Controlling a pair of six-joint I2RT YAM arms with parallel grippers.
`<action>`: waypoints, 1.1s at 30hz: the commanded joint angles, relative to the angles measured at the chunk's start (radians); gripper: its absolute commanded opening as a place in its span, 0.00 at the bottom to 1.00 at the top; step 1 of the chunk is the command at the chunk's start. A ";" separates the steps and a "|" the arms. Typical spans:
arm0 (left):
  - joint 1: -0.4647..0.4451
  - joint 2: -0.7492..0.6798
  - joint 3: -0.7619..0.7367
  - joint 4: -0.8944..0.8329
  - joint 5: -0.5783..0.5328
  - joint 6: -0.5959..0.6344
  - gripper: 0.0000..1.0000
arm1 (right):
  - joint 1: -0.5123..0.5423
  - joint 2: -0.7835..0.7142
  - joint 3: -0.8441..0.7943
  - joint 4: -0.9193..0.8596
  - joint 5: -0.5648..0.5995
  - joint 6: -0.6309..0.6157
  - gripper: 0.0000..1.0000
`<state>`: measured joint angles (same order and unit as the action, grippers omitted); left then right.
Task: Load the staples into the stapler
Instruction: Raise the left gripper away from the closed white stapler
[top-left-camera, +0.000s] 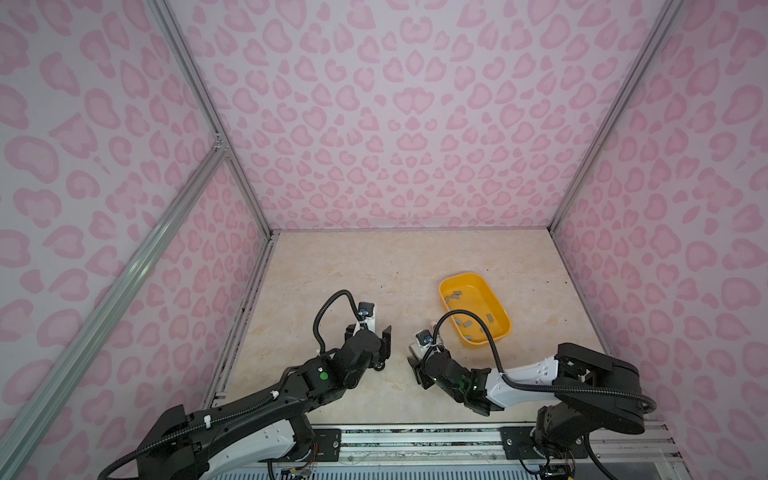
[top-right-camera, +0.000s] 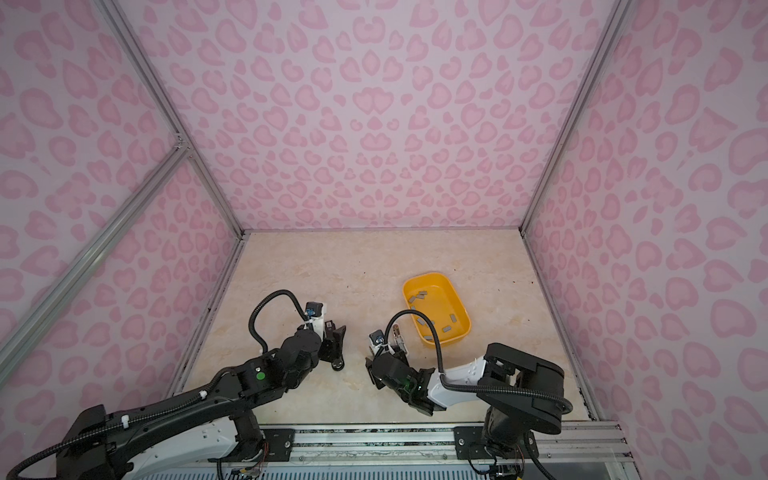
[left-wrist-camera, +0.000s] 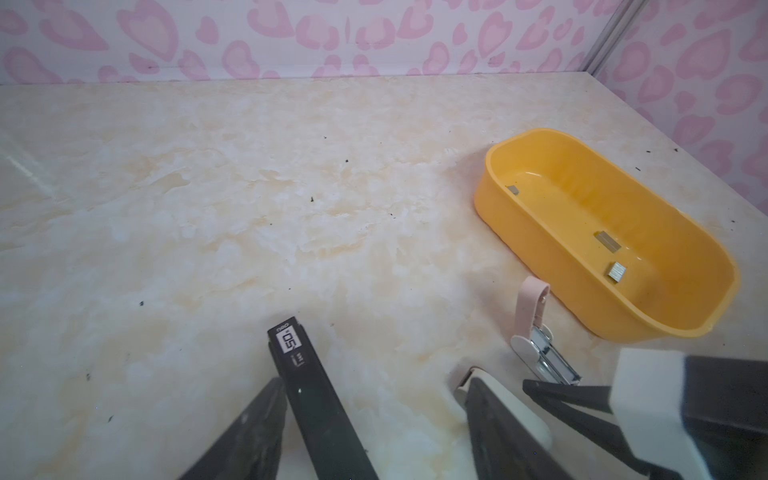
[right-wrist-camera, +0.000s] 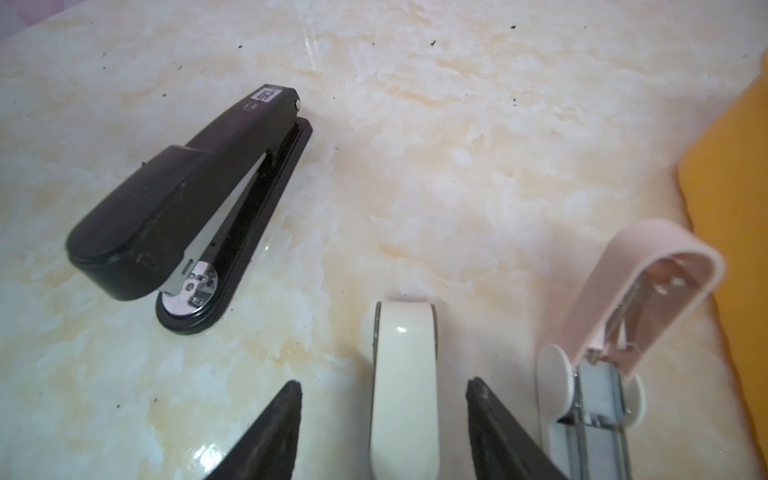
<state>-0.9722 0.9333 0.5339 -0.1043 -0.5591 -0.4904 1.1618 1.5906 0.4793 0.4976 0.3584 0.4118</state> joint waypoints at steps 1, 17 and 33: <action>0.003 -0.048 0.015 -0.208 -0.072 -0.077 0.70 | -0.001 0.033 0.004 0.040 -0.004 0.020 0.55; 0.007 -0.218 -0.046 -0.265 -0.079 -0.127 0.76 | 0.060 0.245 0.234 -0.031 0.116 0.114 0.32; 0.007 -0.144 -0.019 -0.239 -0.058 -0.122 0.77 | 0.057 -0.019 0.080 -0.045 0.142 0.135 0.60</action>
<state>-0.9642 0.7734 0.4980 -0.3645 -0.6174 -0.6083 1.2209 1.6146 0.5938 0.4637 0.4561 0.5339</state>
